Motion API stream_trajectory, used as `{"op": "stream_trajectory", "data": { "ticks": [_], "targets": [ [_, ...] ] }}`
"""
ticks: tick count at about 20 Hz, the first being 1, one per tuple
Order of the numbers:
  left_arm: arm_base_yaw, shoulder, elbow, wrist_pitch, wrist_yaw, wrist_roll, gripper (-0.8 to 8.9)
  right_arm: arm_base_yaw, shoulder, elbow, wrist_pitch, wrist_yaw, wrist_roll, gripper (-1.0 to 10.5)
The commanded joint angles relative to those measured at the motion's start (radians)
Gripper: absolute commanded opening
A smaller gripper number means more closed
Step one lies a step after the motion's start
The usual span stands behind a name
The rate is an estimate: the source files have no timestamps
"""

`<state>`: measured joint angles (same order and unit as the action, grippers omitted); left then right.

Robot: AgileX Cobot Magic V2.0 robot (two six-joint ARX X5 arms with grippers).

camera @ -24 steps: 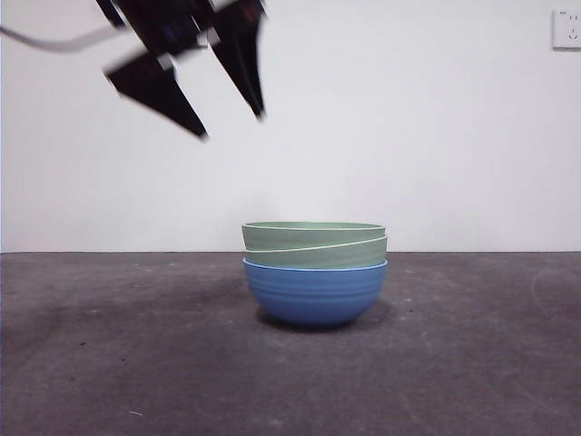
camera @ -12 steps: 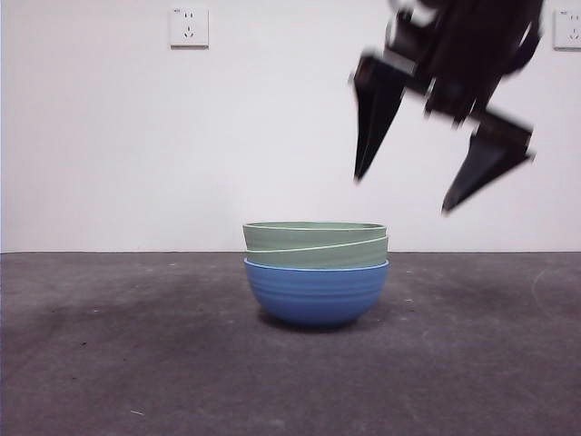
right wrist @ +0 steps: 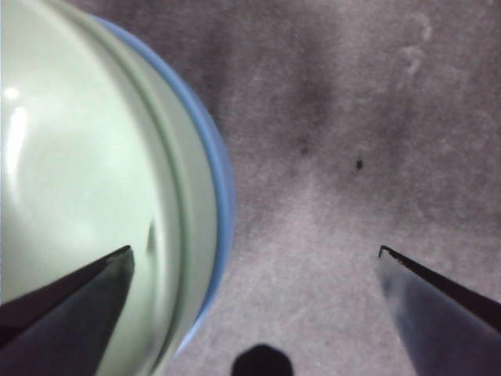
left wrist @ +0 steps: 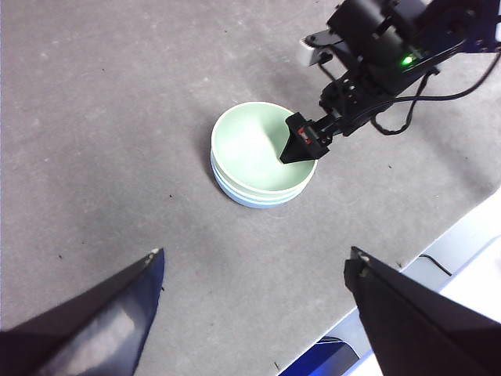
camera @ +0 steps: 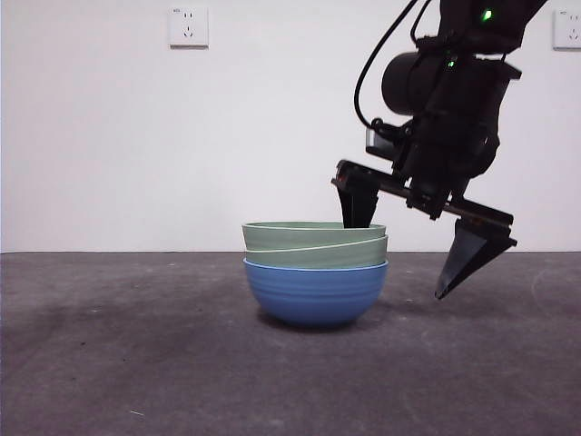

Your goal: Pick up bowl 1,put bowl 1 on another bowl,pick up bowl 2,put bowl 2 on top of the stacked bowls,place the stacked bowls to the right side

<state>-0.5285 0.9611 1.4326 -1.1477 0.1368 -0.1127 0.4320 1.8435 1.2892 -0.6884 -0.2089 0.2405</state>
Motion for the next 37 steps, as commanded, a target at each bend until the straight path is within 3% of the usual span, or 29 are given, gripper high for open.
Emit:
{"op": "stream_trajectory", "data": {
  "ticks": [1,4,8,10,15,18,23,29,37],
  "targets": [
    [0.0,-0.002,-0.003,0.002,-0.002,0.013,3.9,0.002,0.009,-0.007,0.007,-0.002,0.013,3.2],
    [0.0,-0.002,-0.003,0.008,-0.002,0.017,3.9,0.003,0.008,-0.007,0.011,-0.003,0.013,1.2],
    [0.0,-0.002,-0.003,0.018,-0.002,0.017,3.9,0.003,0.008,-0.007,0.011,-0.003,0.013,0.8],
    [0.0,-0.002,-0.003,0.021,-0.002,0.017,3.9,0.003,0.008,-0.007,0.012,-0.003,0.013,-0.1],
    [0.0,-0.002,-0.003,0.021,-0.003,0.032,3.89,0.003,0.008,-0.007,0.03,-0.006,0.013,-0.2],
    [0.0,-0.002,-0.003,0.022,-0.003,0.035,3.89,0.003,0.004,-0.007,0.042,-0.075,0.014,-0.2],
    [0.0,-0.002,-0.003,0.026,-0.005,0.035,3.89,-0.01,-0.081,-0.007,0.051,-0.073,0.014,-0.2],
    [0.0,-0.002,-0.003,0.025,-0.004,0.035,3.86,-0.145,-0.2,-0.007,0.049,-0.045,0.012,-0.2],
    [0.0,-0.002,-0.003,0.025,-0.004,0.035,3.85,-0.327,-0.164,-0.007,0.044,0.031,-0.04,-0.2]
  ]
}}
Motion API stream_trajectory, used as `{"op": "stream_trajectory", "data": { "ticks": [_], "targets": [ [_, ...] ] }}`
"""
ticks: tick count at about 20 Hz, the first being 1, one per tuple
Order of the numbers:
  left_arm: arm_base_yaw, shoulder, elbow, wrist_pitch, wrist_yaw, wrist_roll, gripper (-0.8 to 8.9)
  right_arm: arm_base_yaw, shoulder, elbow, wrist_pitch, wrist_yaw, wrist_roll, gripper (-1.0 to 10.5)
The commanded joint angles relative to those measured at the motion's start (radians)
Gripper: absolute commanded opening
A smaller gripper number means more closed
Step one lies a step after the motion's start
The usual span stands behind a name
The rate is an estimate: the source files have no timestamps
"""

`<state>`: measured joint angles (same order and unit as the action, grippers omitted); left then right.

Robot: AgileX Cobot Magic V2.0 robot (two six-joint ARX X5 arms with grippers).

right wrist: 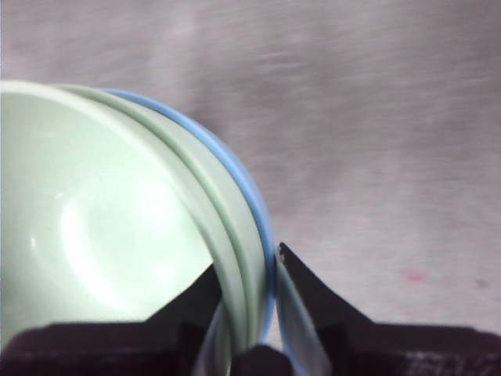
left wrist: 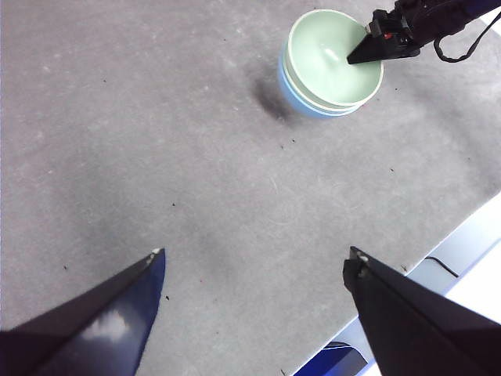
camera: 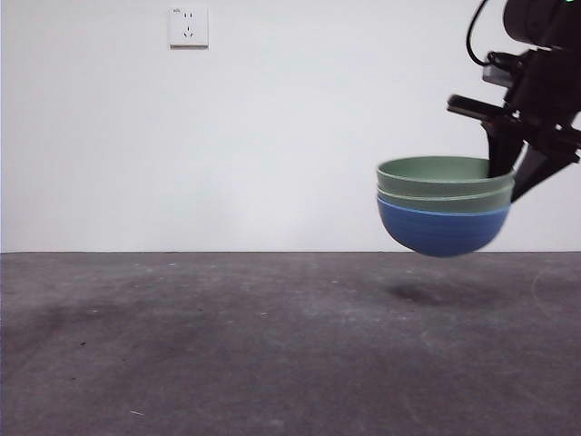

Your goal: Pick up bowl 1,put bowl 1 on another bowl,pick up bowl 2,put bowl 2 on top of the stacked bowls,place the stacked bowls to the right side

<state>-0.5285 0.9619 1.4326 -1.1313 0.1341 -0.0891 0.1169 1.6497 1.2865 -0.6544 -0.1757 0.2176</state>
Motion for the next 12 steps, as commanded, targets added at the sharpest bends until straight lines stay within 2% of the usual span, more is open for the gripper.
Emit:
{"op": "stream_trajectory", "data": {
  "ticks": [1,12],
  "targets": [
    [0.0,-0.002,-0.003,0.009,-0.001,0.011,3.85,-0.018,0.048,-0.005,0.011,-0.002,-0.023,-0.2],
    [0.0,-0.002,-0.003,-0.007,0.0,0.007,3.85,-0.026,0.174,-0.005,0.053,0.001,-0.044,0.0]
  ]
}}
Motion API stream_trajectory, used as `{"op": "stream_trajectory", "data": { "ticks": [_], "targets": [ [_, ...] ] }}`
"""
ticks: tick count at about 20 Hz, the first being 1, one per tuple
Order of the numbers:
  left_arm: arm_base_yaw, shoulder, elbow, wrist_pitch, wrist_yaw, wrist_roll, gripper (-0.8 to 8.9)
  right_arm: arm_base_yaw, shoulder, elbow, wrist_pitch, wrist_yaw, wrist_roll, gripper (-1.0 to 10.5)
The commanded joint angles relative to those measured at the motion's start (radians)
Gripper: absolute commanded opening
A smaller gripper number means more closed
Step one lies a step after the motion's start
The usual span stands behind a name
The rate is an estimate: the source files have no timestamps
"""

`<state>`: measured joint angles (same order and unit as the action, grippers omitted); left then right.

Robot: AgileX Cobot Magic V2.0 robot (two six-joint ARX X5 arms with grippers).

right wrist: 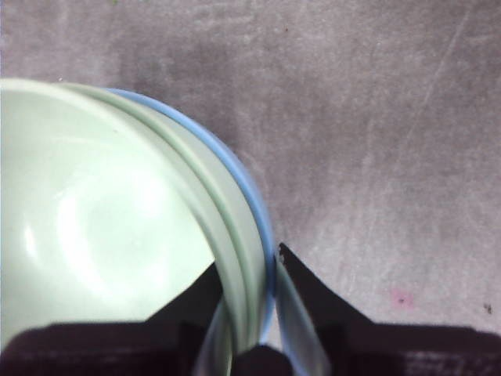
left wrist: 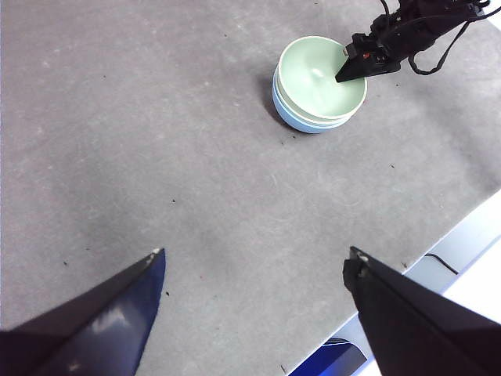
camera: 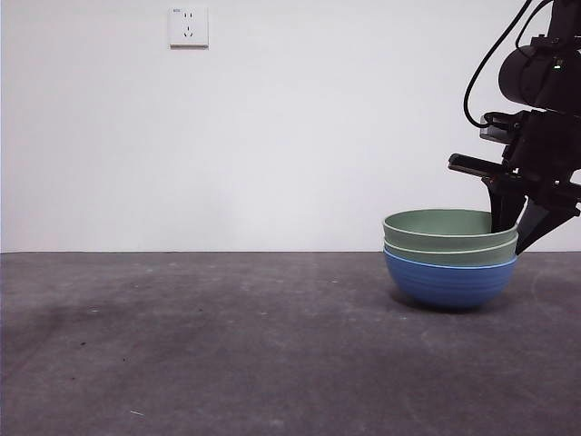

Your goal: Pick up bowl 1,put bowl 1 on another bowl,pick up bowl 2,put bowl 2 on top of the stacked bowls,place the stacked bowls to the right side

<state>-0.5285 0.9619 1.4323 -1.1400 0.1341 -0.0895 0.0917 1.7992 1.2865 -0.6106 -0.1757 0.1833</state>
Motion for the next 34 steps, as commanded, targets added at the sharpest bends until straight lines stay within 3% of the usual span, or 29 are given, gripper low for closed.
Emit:
{"op": "stream_trajectory", "data": {
  "ticks": [1,3,5,11,15,17,20,24,32,34],
  "targets": [
    [0.0,-0.002,-0.003,0.002,0.0,0.007,3.85,-0.001,0.024,-0.005,0.009,-0.001,-0.009,0.6],
    [0.0,-0.002,-0.003,0.001,0.0,0.007,3.85,-0.008,0.024,-0.005,0.005,-0.001,-0.009,2.3],
    [0.0,-0.002,-0.003,0.001,0.001,0.007,3.85,-0.008,0.024,-0.005,0.004,-0.005,-0.009,2.9],
    [0.0,0.0,-0.003,-0.002,0.0,0.008,3.85,-0.01,0.006,-0.004,0.031,-0.009,-0.009,2.9],
    [0.0,0.001,-0.003,-0.001,-0.001,0.011,3.85,-0.013,-0.124,-0.004,-0.026,-0.008,-0.014,2.9],
    [0.0,0.003,-0.003,-0.002,-0.001,0.013,3.85,-0.013,-0.228,-0.004,-0.111,-0.01,-0.02,2.9],
    [0.0,0.005,-0.003,0.0,0.0,0.051,3.82,0.016,-0.403,-0.004,-0.306,-0.089,-0.079,2.9],
    [0.0,0.009,-0.003,0.002,0.001,0.069,3.81,0.11,-0.618,-0.004,-0.527,-0.085,-0.095,2.8],
    [0.0,0.011,-0.003,-0.003,0.013,0.087,3.72,0.207,-0.823,-0.004,-0.731,-0.064,-0.09,2.8],
    [0.0,0.013,-0.003,-0.007,0.032,0.091,3.63,0.212,-0.857,-0.004,-0.756,-0.025,-0.088,2.1]
  ]
}}
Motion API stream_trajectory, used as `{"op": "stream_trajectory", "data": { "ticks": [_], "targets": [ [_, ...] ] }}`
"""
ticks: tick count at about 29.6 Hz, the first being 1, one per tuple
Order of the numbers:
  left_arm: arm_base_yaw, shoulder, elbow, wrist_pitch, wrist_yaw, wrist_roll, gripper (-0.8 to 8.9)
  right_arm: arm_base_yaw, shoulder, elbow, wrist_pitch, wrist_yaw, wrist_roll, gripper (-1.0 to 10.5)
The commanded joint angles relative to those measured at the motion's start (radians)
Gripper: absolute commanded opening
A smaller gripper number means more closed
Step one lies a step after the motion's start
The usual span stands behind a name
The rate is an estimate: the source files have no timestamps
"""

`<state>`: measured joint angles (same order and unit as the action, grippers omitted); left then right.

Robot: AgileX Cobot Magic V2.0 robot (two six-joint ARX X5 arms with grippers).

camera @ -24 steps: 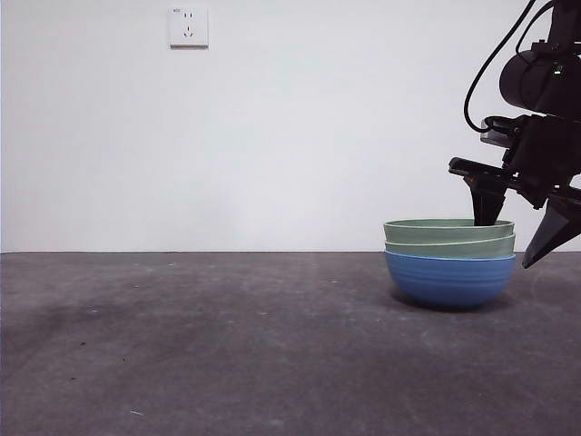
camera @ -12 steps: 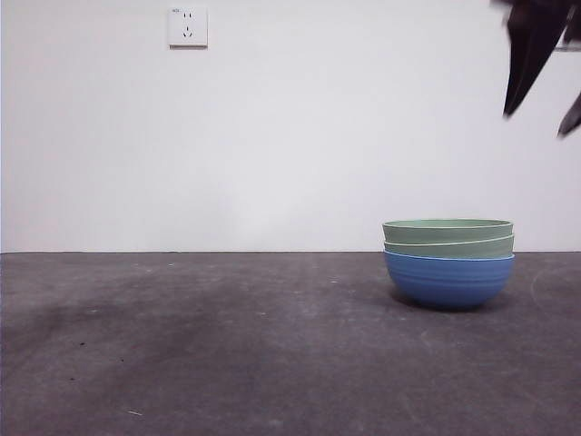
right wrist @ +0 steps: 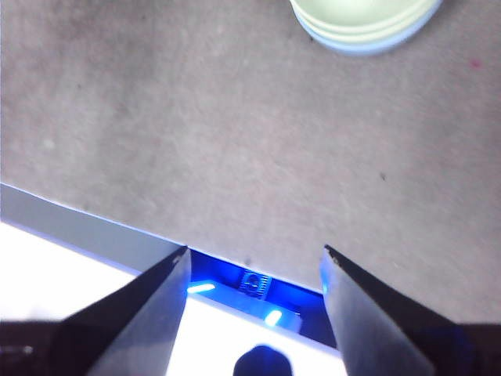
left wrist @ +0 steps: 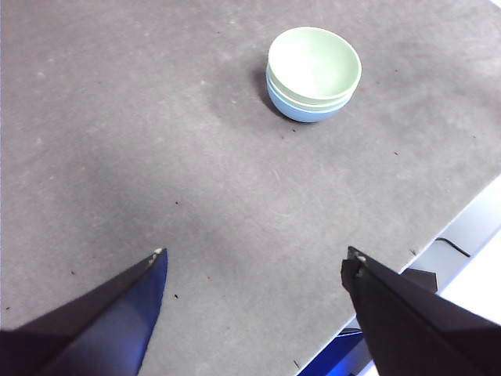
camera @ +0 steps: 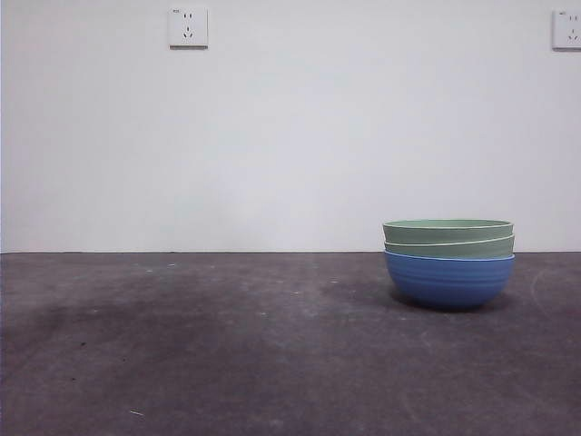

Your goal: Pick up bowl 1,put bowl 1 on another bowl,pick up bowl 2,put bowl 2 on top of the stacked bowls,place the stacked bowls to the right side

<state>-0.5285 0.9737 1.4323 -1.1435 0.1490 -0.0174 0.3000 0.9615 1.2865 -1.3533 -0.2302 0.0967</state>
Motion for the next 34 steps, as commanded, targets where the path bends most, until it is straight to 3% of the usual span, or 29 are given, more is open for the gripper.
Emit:
{"op": "stream_trajectory", "data": {
  "ticks": [1,3,5,34],
  "targets": [
    [0.0,0.001,-0.003,-0.005,0.018,0.019,3.22,0.003,-0.03,-0.004,-0.016,0.037,-0.004,1.4],
    [0.0,0.001,-0.003,-0.011,0.017,0.023,1.51,0.003,-0.052,-0.004,-0.016,0.038,-0.023,-0.1],
    [0.0,0.001,-0.003,-0.012,0.017,0.026,-0.25,0.003,-0.068,-0.004,-0.016,0.033,-0.038,-0.1],
    [0.007,-0.009,-0.003,-0.003,0.008,0.021,-0.03,0.002,-0.072,-0.004,-0.016,0.027,-0.035,0.0]
  ]
}}
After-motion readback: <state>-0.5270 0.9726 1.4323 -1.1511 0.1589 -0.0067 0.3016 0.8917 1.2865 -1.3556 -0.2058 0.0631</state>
